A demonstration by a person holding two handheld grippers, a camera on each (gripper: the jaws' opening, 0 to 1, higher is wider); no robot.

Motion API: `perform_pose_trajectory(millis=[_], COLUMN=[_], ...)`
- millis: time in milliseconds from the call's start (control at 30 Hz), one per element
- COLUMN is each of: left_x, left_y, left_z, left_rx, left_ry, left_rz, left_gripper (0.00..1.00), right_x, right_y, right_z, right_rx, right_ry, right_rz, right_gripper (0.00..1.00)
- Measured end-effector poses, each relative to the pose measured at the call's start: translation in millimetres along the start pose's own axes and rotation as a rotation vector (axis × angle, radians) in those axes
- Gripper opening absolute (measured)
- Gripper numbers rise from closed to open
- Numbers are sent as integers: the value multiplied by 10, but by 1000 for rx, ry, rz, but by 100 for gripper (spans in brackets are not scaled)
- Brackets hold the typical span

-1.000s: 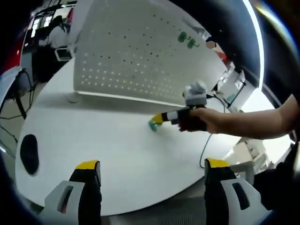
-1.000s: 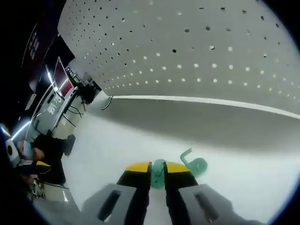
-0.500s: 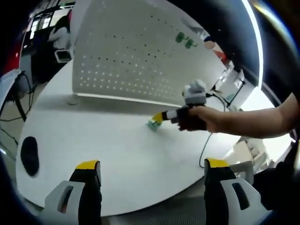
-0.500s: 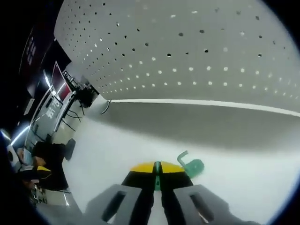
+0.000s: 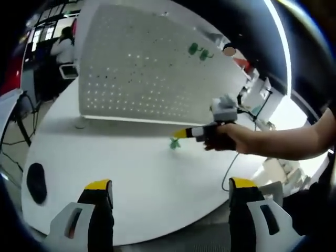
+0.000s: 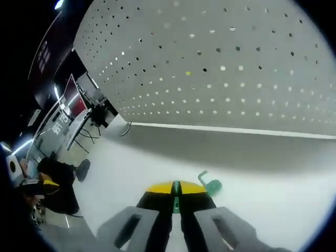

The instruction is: Insert the hook assembly into the mounting plate slot until the hook locks in place.

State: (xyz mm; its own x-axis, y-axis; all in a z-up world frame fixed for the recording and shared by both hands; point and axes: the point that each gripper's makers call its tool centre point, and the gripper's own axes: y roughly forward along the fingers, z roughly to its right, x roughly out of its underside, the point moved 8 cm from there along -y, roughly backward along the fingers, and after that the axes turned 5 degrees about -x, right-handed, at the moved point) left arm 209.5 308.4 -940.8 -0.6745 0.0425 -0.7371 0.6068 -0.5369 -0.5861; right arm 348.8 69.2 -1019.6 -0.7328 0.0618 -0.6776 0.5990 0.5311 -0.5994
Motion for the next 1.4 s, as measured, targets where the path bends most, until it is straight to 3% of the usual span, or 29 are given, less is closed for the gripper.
perform_pose_trajectory(millis=[167,433,833,1100,1400], left_x=[-22,-147,-261,-375,-500], left_y=[-32,-81,-96,-47,2], left_z=[75,188,285,359,457], left_rx=[9,13,20,23,33], left_ry=[9,46,85,87,73], left_rz=[12,42,69,75,98], left_gripper=[91,91,90,87,84], right_x=[14,-72,-218,-373,-349], right_y=[-161,-404,-709,-988,-1230], right_z=[-83,-306,-610,-892,-1294], right_rx=[0,-32,-84,-152,-255], right_ry=[-13,33,-24,-17,-37], right_rz=[28,137,232,338,426], right_gripper=[0,0,0,0,0])
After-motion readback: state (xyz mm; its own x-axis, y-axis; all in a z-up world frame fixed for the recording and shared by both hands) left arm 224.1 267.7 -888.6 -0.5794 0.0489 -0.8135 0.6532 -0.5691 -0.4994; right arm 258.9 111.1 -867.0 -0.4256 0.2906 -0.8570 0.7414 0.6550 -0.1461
